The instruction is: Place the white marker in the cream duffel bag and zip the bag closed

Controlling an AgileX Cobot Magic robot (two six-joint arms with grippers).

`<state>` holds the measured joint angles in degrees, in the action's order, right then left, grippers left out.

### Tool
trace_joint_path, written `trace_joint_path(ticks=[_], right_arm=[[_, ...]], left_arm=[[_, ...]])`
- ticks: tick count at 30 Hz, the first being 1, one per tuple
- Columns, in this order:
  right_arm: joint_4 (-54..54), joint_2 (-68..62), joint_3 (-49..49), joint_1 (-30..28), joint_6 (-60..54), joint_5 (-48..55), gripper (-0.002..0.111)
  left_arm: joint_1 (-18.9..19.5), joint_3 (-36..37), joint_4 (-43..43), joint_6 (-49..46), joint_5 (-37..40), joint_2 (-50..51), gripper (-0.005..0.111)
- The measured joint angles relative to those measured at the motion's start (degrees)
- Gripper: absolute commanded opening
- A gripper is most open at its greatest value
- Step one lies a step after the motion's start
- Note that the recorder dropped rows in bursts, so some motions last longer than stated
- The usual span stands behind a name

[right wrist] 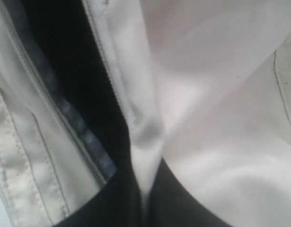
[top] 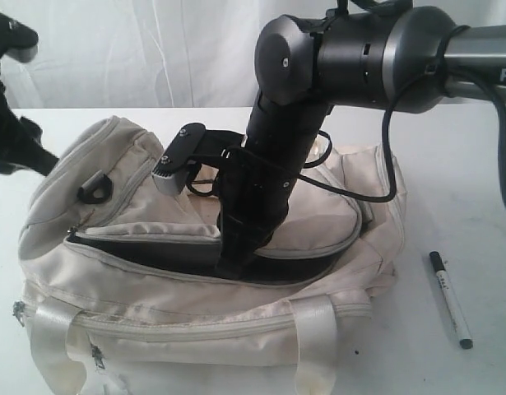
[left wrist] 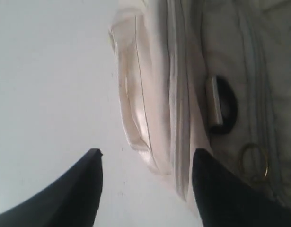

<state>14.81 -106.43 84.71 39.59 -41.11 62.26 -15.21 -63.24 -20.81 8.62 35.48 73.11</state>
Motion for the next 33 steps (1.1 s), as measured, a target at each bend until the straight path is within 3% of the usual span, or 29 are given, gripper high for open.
trace_joint_path(ticks=[3, 4, 7, 9, 14, 16, 18, 20, 22, 24, 28, 31, 33], right_arm=[[0.0, 0.0, 0.0, 0.0, 1.0, 0.0, 0.0], [0.0, 0.0, 0.0, 0.0, 1.2, 0.0, 0.0], [0.0, 0.0, 0.0, 0.0, 2.1, 0.0, 0.0], [0.0, 0.0, 0.0, 0.0, 2.2, 0.0, 0.0], [0.0, 0.0, 0.0, 0.0, 2.3, -0.9, 0.0], [0.0, 0.0, 0.0, 0.0, 2.3, -1.5, 0.0], [0.0, 0.0, 0.0, 0.0, 2.3, -1.9, 0.0], [0.0, 0.0, 0.0, 0.0, 2.3, -1.9, 0.0], [0.7, 0.0, 0.0, 0.0, 1.6, -1.2, 0.0], [2.0, 0.0, 0.0, 0.0, 0.6, -0.3, 0.0], [3.2, 0.0, 0.0, 0.0, 0.0, -0.2, 0.0], [3.2, 0.0, 0.0, 0.0, 0.0, -0.2, 0.0], [3.2, 0.0, 0.0, 0.0, 0.0, -0.3, 0.0]], left_arm=[[0.0, -0.8, 0.9, 2.0, -4.4, -3.8, 0.051], [0.0, -0.8, 1.5, 2.3, -4.8, -4.7, 0.035], [0.0, -0.8, 2.2, 2.7, -5.4, -8.2, 0.002], [0.0, -0.8, 2.4, 2.5, -5.5, -10.0, 0.0], [0.0, -0.7, 3.8, -5.0, 0.9, -14.7, 0.0], [0.0, 1.5, 9.6, -13.2, 1.1, -17.1, 0.0], [0.0, 5.1, 22.2, -28.0, 1.4, -19.5, 0.0], [0.0, 10.8, 45.5, -54.7, 8.7, -21.5, 0.0], [0.0, 14.0, 59.1, -66.3, 16.8, -21.7, 0.0], [0.0, 16.7, 63.7, -70.6, 19.3, -22.0, 0.001], [0.0, 21.7, 64.2, -76.5, 13.3, -22.1, 0.043], [0.0, 23.8, 68.9, -78.9, 10.9, -20.5, 0.054], [0.0, 24.2, 72.4, -81.4, 8.7, -19.3, 0.055]])
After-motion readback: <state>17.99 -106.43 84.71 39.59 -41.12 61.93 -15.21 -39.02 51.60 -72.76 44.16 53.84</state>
